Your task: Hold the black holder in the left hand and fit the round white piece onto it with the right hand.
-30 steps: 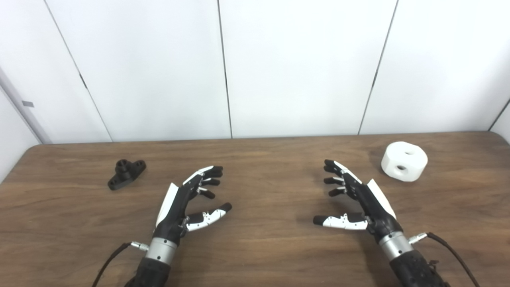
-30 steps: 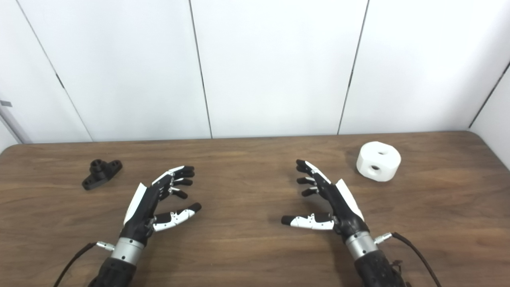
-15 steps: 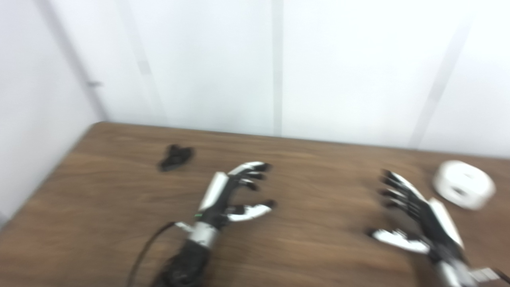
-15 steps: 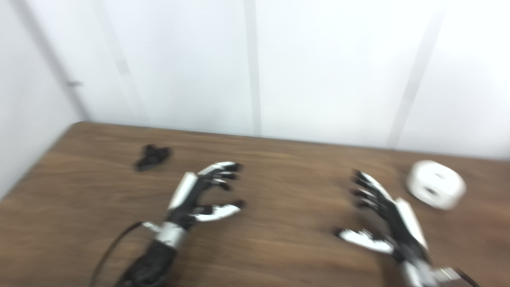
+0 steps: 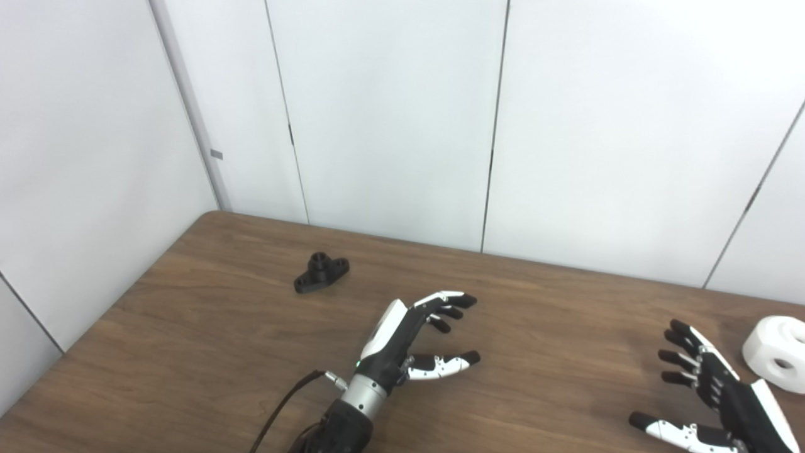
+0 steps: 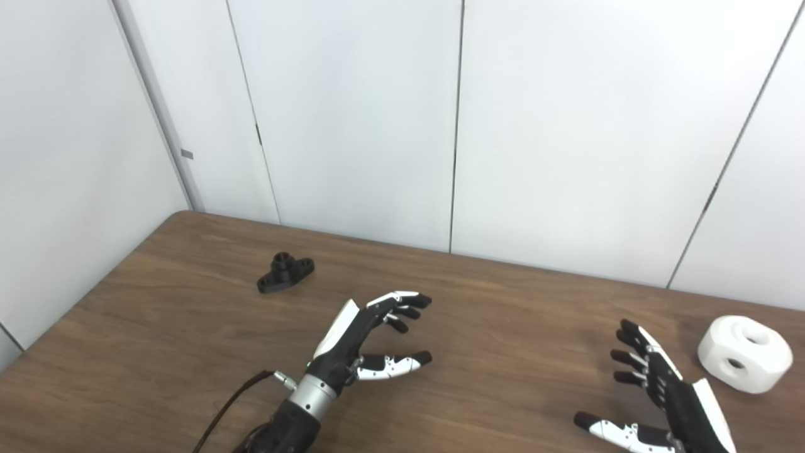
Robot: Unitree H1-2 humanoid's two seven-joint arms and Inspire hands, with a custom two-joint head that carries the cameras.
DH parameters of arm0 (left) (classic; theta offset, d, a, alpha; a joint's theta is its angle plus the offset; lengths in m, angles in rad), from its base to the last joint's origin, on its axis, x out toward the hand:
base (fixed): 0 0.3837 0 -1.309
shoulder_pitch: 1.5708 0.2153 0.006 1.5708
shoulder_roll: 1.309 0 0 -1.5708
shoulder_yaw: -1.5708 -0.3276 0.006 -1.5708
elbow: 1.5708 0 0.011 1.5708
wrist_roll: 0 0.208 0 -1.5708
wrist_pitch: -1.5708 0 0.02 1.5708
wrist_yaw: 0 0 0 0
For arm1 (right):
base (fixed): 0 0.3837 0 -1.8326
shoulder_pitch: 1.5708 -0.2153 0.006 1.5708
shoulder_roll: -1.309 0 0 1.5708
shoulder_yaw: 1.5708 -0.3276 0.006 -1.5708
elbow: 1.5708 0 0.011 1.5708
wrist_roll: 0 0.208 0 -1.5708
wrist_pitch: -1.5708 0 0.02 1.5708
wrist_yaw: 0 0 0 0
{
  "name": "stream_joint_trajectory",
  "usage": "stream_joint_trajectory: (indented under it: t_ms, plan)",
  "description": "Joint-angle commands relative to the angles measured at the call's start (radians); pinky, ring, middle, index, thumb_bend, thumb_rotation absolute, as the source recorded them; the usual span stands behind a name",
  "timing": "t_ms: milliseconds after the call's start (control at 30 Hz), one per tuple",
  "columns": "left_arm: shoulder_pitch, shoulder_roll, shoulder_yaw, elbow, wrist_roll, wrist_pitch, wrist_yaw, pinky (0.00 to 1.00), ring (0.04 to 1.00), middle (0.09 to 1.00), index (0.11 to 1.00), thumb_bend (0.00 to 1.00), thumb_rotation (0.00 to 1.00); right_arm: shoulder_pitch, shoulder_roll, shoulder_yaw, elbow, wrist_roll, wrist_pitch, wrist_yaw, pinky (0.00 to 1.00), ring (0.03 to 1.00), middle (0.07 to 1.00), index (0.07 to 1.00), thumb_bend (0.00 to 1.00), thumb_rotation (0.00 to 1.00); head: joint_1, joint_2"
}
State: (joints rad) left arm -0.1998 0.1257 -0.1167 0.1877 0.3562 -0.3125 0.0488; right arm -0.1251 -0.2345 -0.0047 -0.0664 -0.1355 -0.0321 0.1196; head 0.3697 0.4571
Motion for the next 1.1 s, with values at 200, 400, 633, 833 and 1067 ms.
stream_joint_trajectory:
  t_ms: [200,400,633,833,1067]
  plan:
    - [0.017,-0.006,-0.005,-0.001,-0.094,-0.041,-0.038,0.51,0.644,0.712,0.709,0.63,0.01,-0.025,-0.018,-0.009,-0.070,0.010,0.033,0.007,0.71,0.826,0.905,0.923,0.59,0.00,0.004,0.004]
    - [-0.018,0.087,-0.003,-0.098,-0.147,0.030,-0.157,0.46,0.547,0.627,0.652,0.65,0.00,-0.028,-0.015,-0.005,-0.074,0.009,0.038,0.004,0.72,0.832,0.909,0.924,0.58,0.00,0.004,0.005]
    - [-0.049,0.164,0.047,-0.188,-0.165,0.155,-0.216,0.47,0.576,0.636,0.661,0.69,0.00,-0.034,-0.019,-0.003,-0.094,0.004,0.060,0.007,0.71,0.820,0.907,0.924,0.58,0.00,0.004,0.007]
    - [-0.070,0.203,0.084,-0.210,-0.149,0.210,-0.209,0.52,0.631,0.666,0.681,0.69,0.00,-0.039,-0.019,-0.004,-0.095,0.008,0.052,0.005,0.69,0.805,0.897,0.914,0.58,0.00,0.004,0.006]
    - [-0.114,0.249,0.132,-0.218,-0.079,0.212,-0.167,0.51,0.657,0.698,0.700,0.68,0.01,-0.041,-0.016,-0.001,-0.107,0.004,0.068,0.005,0.69,0.810,0.901,0.918,0.57,0.00,0.005,0.006]
